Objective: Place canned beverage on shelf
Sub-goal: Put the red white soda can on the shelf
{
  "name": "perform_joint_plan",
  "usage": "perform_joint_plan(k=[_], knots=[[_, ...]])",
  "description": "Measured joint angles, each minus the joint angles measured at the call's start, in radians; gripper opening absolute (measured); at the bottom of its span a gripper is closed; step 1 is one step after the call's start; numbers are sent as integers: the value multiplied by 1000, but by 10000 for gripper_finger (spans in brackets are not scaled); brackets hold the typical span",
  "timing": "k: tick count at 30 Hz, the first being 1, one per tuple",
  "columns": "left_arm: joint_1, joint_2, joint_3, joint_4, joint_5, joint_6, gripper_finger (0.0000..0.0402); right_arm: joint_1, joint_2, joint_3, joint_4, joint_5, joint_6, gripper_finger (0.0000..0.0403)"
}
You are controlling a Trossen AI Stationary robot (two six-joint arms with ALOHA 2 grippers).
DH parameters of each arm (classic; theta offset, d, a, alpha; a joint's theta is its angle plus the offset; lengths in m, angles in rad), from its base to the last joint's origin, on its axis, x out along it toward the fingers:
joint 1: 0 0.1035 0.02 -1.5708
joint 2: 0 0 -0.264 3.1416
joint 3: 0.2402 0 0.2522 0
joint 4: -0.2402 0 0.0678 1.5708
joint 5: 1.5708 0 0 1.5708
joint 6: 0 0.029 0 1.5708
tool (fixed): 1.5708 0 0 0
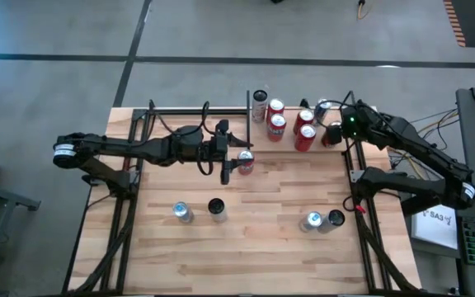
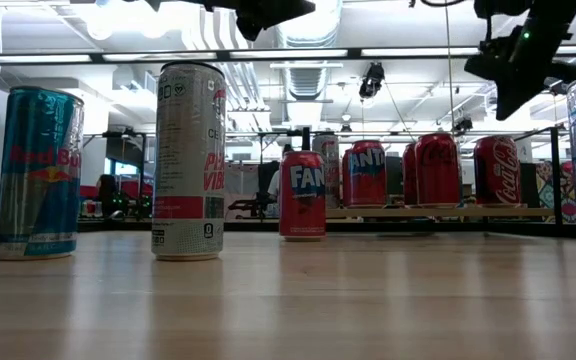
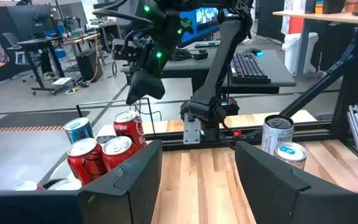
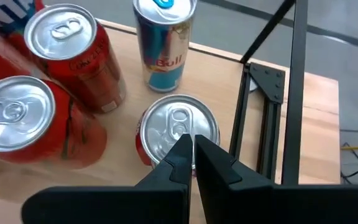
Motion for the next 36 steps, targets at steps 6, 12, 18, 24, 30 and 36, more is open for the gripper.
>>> perform_joint_plan(k=[6,12,18,24,30,36], knots=[[0,0,0,0,0,0,190,0,5,-23,35,28,12,9],[0,0,0,0,0,-2,190,0,4,-61,98,32,13,9],[0,0,0,0,0,-2,190,0,5,-97,127,59,29,9],[0,0,0,0,0,-2,190,0,4,-107,124,76,32,9],[0,0,0,0,0,-3,190,0,5,-123,124,77,32,9],[0,0,0,0,0,-3,190,0,5,-127,124,80,32,9]])
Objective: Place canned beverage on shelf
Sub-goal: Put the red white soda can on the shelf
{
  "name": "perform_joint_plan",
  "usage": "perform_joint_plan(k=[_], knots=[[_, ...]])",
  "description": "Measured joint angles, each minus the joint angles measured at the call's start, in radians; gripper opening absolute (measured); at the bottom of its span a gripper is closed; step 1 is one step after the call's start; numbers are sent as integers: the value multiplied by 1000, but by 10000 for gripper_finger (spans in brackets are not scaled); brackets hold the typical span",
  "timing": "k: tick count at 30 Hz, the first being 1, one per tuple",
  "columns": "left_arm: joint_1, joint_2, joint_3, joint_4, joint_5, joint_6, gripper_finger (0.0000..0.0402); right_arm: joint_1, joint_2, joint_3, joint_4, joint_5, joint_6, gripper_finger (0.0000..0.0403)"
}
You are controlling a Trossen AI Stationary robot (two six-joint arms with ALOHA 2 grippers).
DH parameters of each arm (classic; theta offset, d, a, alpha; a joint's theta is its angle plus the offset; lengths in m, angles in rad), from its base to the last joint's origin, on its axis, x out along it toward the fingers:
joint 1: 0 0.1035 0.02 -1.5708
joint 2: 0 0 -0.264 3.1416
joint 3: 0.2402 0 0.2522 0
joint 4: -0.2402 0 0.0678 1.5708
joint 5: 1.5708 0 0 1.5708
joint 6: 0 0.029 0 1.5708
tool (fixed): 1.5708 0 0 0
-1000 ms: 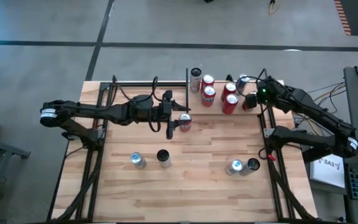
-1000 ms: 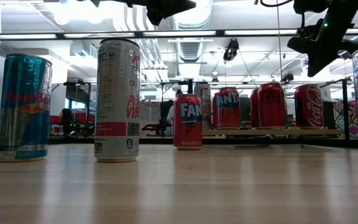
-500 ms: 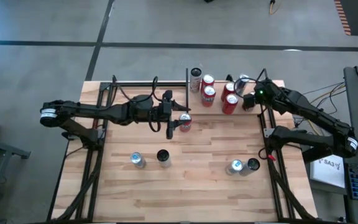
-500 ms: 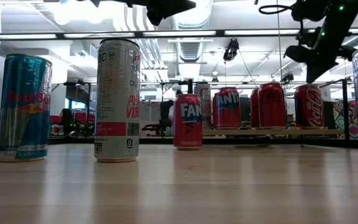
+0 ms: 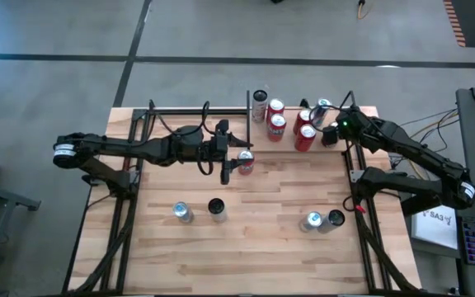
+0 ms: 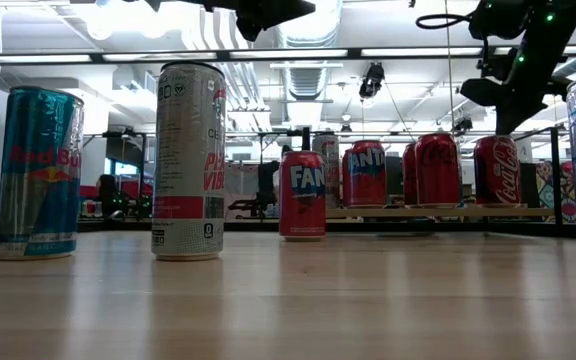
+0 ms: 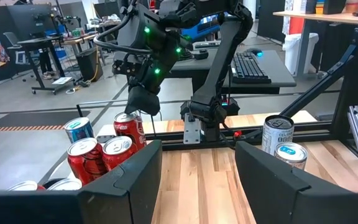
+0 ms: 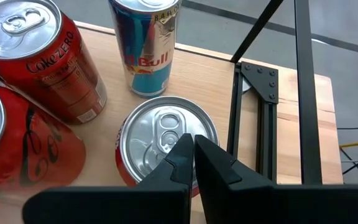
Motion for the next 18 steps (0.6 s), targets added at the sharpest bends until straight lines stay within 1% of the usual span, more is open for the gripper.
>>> perform_joint_plan(k=[6,9,18], knots=[[0,0,0,0,0,0,190,0,0,0,0,3,6,9],[0,0,0,0,0,0,190,0,0,0,-5,26,6,9],[0,0,0,0,0,0,190,0,0,0,-6,42,14,9]])
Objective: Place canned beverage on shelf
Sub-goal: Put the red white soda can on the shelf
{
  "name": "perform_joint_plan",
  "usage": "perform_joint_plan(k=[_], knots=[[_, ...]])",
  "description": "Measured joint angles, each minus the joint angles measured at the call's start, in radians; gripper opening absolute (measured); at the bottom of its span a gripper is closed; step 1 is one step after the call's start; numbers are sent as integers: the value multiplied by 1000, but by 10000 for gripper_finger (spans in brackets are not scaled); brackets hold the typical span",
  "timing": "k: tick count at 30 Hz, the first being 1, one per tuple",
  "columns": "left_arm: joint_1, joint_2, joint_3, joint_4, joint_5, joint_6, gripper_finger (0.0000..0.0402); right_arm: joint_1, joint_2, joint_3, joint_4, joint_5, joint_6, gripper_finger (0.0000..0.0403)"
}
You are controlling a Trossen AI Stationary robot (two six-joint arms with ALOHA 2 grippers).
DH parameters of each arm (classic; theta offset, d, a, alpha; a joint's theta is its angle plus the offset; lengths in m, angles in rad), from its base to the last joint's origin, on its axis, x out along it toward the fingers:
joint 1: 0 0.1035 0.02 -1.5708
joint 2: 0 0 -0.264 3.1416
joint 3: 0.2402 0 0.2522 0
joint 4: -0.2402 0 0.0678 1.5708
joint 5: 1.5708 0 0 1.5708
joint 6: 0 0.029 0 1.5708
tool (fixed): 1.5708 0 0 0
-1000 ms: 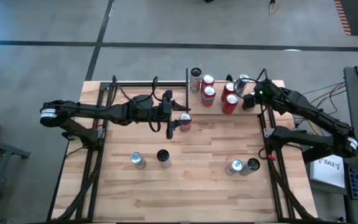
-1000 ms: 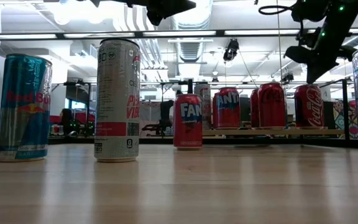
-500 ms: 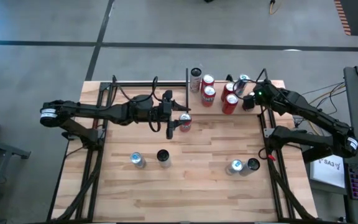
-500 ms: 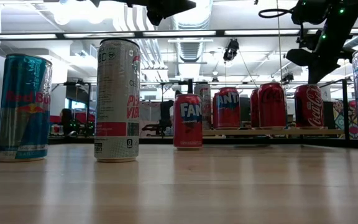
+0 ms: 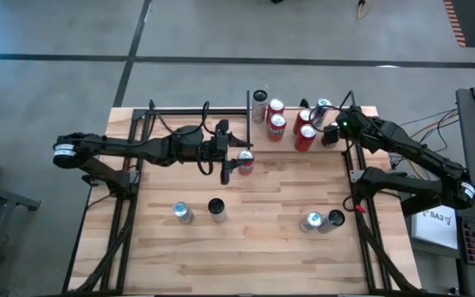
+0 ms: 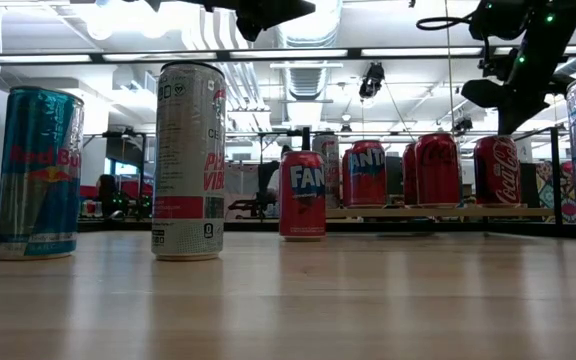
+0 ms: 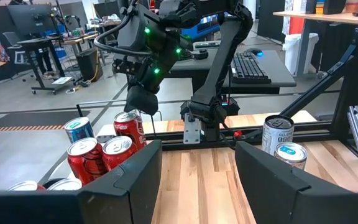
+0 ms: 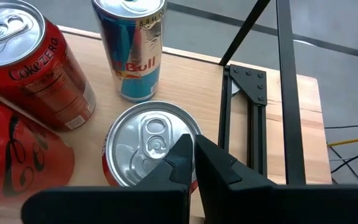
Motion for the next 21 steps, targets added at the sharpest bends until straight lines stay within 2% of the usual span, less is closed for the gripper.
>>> perform_joint_plan(k=[7,14,21], knots=[[0,0,0,0,0,0,190,0,5,0,0,-53,-5,9],[0,0,0,0,0,-7,190,0,12,0,-30,4,8,9],[0,0,0,0,0,-7,190,0,13,0,-33,10,10,9]])
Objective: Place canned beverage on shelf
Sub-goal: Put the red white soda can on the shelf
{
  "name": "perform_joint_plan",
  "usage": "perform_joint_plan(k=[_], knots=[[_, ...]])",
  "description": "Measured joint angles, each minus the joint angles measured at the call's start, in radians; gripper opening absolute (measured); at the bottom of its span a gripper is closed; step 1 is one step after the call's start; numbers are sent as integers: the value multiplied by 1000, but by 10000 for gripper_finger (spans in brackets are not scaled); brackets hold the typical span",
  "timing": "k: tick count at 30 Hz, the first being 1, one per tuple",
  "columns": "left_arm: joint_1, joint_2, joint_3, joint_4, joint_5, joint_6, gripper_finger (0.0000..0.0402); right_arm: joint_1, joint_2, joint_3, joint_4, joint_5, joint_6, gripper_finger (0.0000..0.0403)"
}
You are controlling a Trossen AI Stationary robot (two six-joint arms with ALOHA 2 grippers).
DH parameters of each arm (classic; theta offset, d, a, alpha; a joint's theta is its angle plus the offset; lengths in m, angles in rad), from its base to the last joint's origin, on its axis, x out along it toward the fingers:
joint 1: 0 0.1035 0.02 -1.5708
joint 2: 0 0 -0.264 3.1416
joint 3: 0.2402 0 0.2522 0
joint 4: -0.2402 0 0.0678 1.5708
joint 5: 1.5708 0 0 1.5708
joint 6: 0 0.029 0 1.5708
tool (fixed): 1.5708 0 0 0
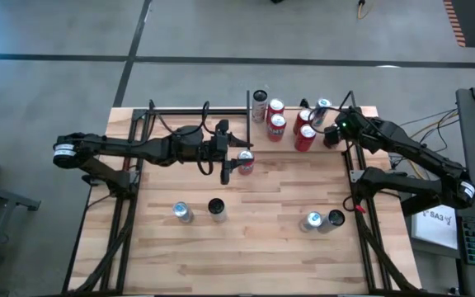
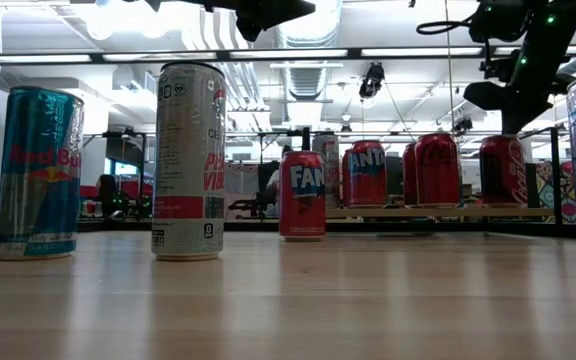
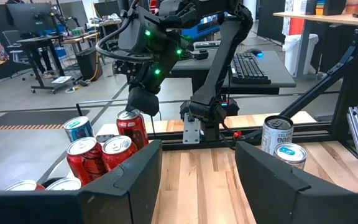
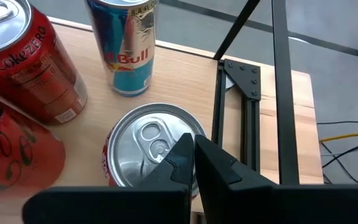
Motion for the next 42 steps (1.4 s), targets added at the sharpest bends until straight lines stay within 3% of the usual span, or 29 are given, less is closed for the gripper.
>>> perform_joint_plan(k=[11,18,20,35,42], knots=[[0,0,0,0,0,0,190,0,-1,60,3,1,-27,9],[0,0,0,0,0,0,190,1,1,66,36,-233,-81,9],[0,0,0,0,0,0,190,3,1,59,54,-255,-90,9],[0,0,0,-3,0,0,190,7,53,43,72,-226,-94,9],[0,0,0,-6,0,0,190,7,108,41,74,-159,-100,9]])
